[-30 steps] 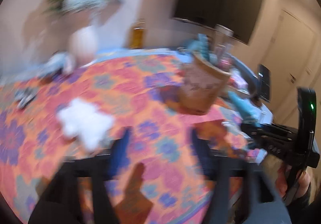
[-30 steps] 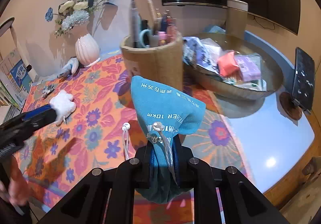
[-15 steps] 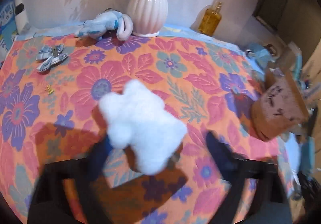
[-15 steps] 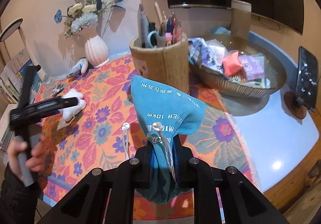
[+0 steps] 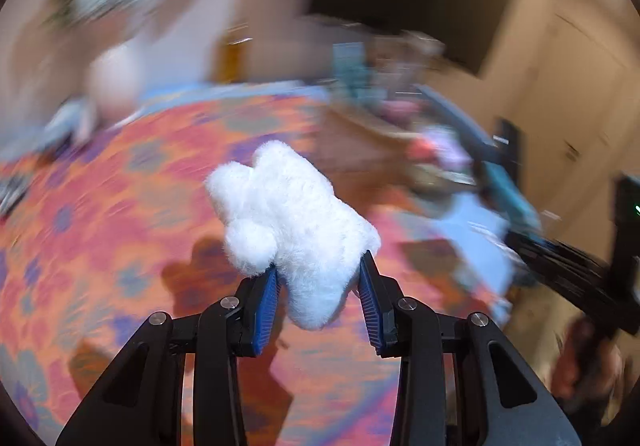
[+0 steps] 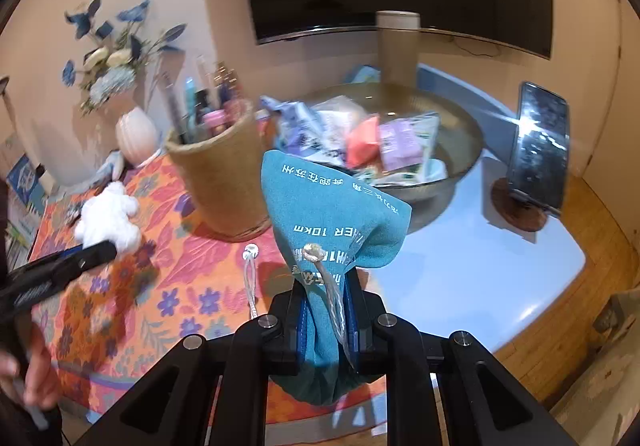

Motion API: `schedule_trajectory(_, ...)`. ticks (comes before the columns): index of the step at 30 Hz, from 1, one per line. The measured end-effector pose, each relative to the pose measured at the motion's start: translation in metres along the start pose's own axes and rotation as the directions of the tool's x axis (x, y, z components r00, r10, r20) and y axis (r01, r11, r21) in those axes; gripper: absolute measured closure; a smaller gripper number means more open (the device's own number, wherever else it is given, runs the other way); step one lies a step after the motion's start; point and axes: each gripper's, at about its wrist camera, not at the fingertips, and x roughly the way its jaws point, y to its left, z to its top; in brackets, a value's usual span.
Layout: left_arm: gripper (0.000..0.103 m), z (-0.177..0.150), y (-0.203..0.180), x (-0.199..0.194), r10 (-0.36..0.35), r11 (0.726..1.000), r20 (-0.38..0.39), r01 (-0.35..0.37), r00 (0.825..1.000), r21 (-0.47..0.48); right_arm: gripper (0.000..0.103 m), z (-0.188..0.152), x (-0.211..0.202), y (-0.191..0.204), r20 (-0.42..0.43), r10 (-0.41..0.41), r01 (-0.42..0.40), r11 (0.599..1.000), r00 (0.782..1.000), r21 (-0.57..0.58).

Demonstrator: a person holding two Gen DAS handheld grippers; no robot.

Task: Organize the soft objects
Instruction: 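Carry white plush in left tool and teal pouch in right tool to bowl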

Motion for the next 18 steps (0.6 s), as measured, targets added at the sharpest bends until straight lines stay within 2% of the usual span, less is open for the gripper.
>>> schedule_trajectory(4, 0.069, 0.017, -0.057, 0.01, -0.1, 0.986, -0.018, 0.101, 0.995, 0.134, 0.088, 0.006, -0.005, -0.015, 0.022, -0.009, 0.009, 1.0, 1.0, 0.03)
schedule_trajectory(7, 0.069, 0.033, -0.089, 0.025, -0.13, 0.97, -0.029, 0.133, 0.991, 0.206, 0.088, 0.016, -0.008, -0.024, 0.041, -0.022, 0.02, 0.998, 0.999, 0.052)
schedule_trajectory(11, 0.069, 0.058, -0.123, 0.042, -0.165, 0.95, -0.03, 0.167, 0.986, 0.264, 0.088, 0.044, -0.011, -0.044, 0.078, 0.005, -0.011, 0.997, 0.997, 0.083)
schedule_trajectory(18, 0.069, 0.106, -0.142, 0.079, -0.126, 0.953, 0.007, 0.12, 0.992, 0.278, 0.088, 0.109, 0.013, -0.079, 0.113, 0.048, -0.066, 0.984, 0.992, 0.165)
